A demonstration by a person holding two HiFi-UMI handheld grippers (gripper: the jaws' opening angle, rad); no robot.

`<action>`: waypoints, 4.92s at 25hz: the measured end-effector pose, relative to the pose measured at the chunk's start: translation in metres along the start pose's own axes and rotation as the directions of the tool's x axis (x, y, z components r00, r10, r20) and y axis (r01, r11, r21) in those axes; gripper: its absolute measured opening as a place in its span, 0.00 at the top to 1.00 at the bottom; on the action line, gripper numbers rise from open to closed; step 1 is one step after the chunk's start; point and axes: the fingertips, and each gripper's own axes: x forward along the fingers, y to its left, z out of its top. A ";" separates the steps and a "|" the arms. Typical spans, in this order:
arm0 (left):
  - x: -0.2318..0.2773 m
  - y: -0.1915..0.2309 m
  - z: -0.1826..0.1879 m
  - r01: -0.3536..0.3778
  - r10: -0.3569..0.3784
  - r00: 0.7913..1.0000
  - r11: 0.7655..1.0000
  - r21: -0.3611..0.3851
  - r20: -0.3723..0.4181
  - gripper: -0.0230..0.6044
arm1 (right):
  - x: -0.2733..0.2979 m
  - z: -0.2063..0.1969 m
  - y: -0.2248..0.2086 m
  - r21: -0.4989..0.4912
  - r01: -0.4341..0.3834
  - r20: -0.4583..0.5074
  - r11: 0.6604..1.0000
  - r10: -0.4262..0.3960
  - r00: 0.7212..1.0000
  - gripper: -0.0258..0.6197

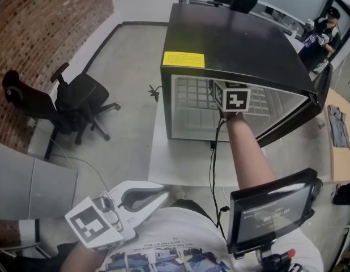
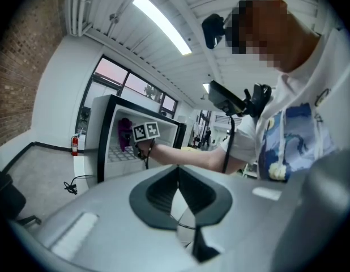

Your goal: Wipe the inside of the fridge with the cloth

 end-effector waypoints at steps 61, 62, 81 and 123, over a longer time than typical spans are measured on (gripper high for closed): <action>-0.029 -0.063 -0.030 0.145 -0.145 0.989 0.989 0.000 -0.029 0.95 | -0.133 0.009 0.130 -0.019 -0.309 0.110 0.951 0.309 0.945 0.84; -0.026 -0.064 -0.030 0.159 -0.159 0.987 0.987 0.002 -0.031 0.95 | -0.136 0.007 0.116 -0.022 -0.278 0.102 0.960 0.279 0.955 0.84; 0.035 -0.027 -0.003 0.237 -0.236 0.971 0.971 0.025 -0.032 0.95 | -0.081 -0.052 -0.109 -0.189 0.178 -0.181 0.966 -0.213 0.960 0.84; -0.025 -0.005 -0.010 0.016 -0.015 1.000 0.999 -0.029 0.024 0.95 | -0.001 -0.007 0.104 0.210 -0.300 -0.073 0.930 0.321 0.944 0.84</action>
